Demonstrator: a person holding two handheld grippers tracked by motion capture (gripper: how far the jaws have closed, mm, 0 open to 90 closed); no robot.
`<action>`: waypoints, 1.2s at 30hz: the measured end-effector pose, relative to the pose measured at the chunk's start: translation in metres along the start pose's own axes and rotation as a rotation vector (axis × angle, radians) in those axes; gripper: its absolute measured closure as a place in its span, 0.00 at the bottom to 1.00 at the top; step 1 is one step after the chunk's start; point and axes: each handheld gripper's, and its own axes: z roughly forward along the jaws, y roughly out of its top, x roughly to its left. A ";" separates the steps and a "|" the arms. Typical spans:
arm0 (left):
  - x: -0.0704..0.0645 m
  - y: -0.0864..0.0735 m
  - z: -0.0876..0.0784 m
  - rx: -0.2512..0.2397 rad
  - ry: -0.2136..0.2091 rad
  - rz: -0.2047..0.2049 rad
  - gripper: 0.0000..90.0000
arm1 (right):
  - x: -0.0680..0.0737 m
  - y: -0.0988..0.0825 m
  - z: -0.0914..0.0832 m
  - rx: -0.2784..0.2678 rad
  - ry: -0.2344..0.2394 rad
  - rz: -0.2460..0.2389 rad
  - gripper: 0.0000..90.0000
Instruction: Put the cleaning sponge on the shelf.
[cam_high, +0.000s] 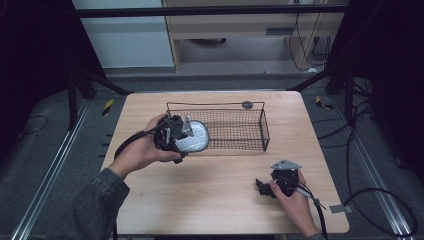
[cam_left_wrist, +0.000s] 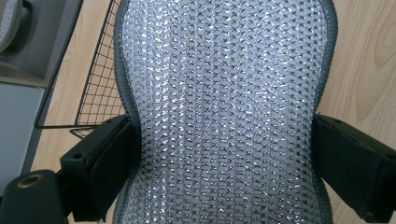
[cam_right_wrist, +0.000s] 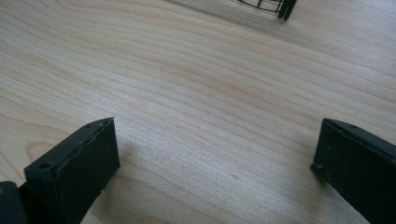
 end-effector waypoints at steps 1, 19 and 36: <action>0.001 0.001 0.000 0.000 0.001 -0.002 0.09 | 0.000 0.000 0.000 0.000 0.000 0.000 0.00; 0.039 0.021 0.014 0.052 0.054 0.013 0.09 | 0.000 0.000 0.000 0.000 0.001 0.001 0.00; 0.055 0.038 0.020 0.046 0.096 0.037 0.09 | 0.000 0.000 0.000 -0.002 0.002 0.004 0.00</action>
